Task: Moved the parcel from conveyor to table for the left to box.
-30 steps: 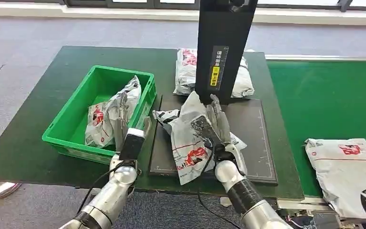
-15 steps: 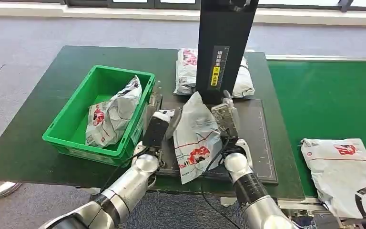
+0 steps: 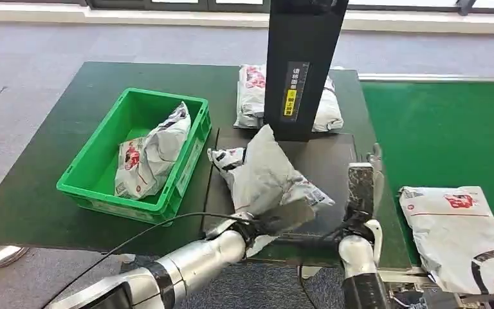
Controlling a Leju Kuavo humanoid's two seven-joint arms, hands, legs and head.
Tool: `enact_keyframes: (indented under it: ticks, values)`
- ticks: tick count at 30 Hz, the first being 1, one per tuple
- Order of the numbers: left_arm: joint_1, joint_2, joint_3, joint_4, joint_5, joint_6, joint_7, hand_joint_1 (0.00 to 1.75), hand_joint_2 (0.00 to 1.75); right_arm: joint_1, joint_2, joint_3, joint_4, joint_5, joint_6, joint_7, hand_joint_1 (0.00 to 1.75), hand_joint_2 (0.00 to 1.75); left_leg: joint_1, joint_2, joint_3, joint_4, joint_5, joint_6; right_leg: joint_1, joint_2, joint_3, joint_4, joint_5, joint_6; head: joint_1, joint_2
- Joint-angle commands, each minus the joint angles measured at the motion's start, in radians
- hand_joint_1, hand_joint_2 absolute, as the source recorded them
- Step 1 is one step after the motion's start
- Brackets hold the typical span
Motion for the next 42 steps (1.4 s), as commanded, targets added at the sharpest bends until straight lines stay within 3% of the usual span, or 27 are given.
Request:
enact_keyframes:
  ticks: [1,6,10,15,16,17,21,23,24,27,29,32,37,40,42]
  values:
    - [-0.058,0.018,-0.315,0.161,-0.067,-0.227,0.128,1.75,1.75,0.143,0.065,-0.147,-0.304,0.028,0.047,0.006,0.0,0.0,0.0,-0.001,0.004,-0.002,-0.002,0.001,0.0,-0.001,0.005,-0.002,-0.002,0.0,0.0,0.0]
    - [-0.061,0.018,-0.31,0.158,-0.069,-0.232,0.13,1.75,1.75,0.135,0.064,-0.145,-0.289,0.031,0.044,0.003,0.0,0.0,0.0,0.003,0.013,-0.003,-0.005,0.003,0.0,0.002,0.014,-0.003,-0.004,0.002,-0.001,0.0]
    - [-0.083,0.018,-0.333,0.207,-0.186,-0.117,0.187,1.75,1.75,0.1,0.072,-0.135,-0.229,0.051,0.06,0.007,0.0,0.0,0.0,0.003,0.019,-0.002,-0.006,0.003,0.0,0.002,0.02,-0.003,-0.006,0.003,0.0,0.0]
    - [-0.085,0.018,-0.33,0.212,-0.184,-0.117,0.186,1.75,1.75,0.096,0.074,-0.133,-0.228,0.051,0.06,0.007,0.0,0.0,0.0,0.005,0.019,-0.003,-0.006,0.003,0.0,0.004,0.022,-0.003,-0.005,0.002,0.0,0.0]
    - [-0.088,0.018,-0.307,0.239,-0.284,0.134,0.212,1.75,1.75,0.074,0.061,-0.115,-0.201,0.047,0.095,-0.003,0.0,0.0,0.0,0.006,0.019,-0.004,-0.005,0.003,0.0,0.005,0.021,-0.004,-0.004,0.002,0.0,0.0]
    - [-0.113,0.018,-0.256,0.272,-0.296,0.313,0.157,1.75,1.75,0.043,0.063,-0.108,-0.161,0.047,0.093,-0.006,0.0,0.0,0.0,0.006,0.02,-0.004,-0.005,0.003,0.0,0.004,0.021,-0.004,-0.004,0.002,0.0,0.0]
    - [-0.202,0.018,-0.179,0.291,-0.385,0.6,0.075,1.75,1.75,0.01,0.064,-0.097,-0.109,0.031,0.09,-0.022,0.0,0.0,0.0,0.009,0.015,0.0,-0.006,0.002,0.0,0.008,0.019,0.0,-0.004,0.002,0.0,0.0]
    - [-0.192,0.07,0.127,0.127,-0.79,0.6,0.142,1.75,1.75,0.004,0.065,-0.094,-0.104,0.021,0.088,-0.032,0.0,0.0,0.001,0.01,0.01,0.0,-0.004,0.001,0.001,0.009,0.012,0.0,-0.002,0.0,0.0,0.0]
    - [-0.167,0.062,0.282,0.106,-0.96,0.6,0.117,1.75,1.75,0.003,0.065,-0.095,-0.104,0.014,0.09,-0.036,0.0,0.0,0.001,0.011,0.012,-0.001,-0.002,0.0,0.001,0.009,0.009,-0.001,0.0,-0.001,0.0,0.0]
    - [-0.144,0.044,0.592,0.01,-1.251,0.6,0.051,1.75,1.75,0.005,0.06,-0.097,-0.11,0.003,0.093,-0.041,0.0,0.0,0.0,0.0,0.007,-0.001,0.003,0.001,0.0,-0.001,0.008,0.0,-0.001,0.001,0.0,0.0]
    - [-0.136,0.048,0.726,-0.092,-1.422,0.6,0.046,1.75,1.75,0.009,0.063,-0.103,-0.114,0.003,0.093,-0.043,0.0,0.0,0.0,0.0,0.006,-0.001,0.002,0.001,0.0,0.0,0.008,0.0,-0.001,0.001,0.0,0.0]
    - [-0.157,0.074,0.814,-0.167,-1.59,0.6,0.083,1.75,1.75,0.015,0.067,-0.102,-0.111,0.006,0.106,-0.053,0.0,0.0,0.0,0.001,0.004,0.0,0.002,0.001,0.0,0.002,0.005,0.002,0.0,0.001,0.0,0.0]
    - [-0.153,0.092,0.814,-0.196,-1.625,0.6,0.104,1.75,1.75,0.012,0.067,-0.1,-0.098,0.008,0.109,-0.057,0.0,0.0,0.0,0.003,0.005,-0.001,0.002,0.0,0.0,0.004,0.005,0.0,0.0,0.0,0.0,0.0]
    - [-0.215,0.225,0.633,-0.233,-1.625,0.6,0.315,1.75,1.75,-0.002,0.056,-0.094,-0.066,0.009,0.116,-0.066,0.0,0.0,0.0,0.004,0.005,-0.002,0.002,0.0,0.0,0.004,0.004,0.0,0.001,0.0,0.0,0.0]
    - [-0.255,0.306,0.59,-0.228,-1.625,0.6,0.392,1.75,1.75,-0.015,0.044,-0.091,-0.03,0.0,0.12,-0.081,0.0,0.0,0.0,0.005,0.005,-0.001,0.002,0.0,0.0,0.005,0.004,0.001,0.001,0.0,0.0,0.0]
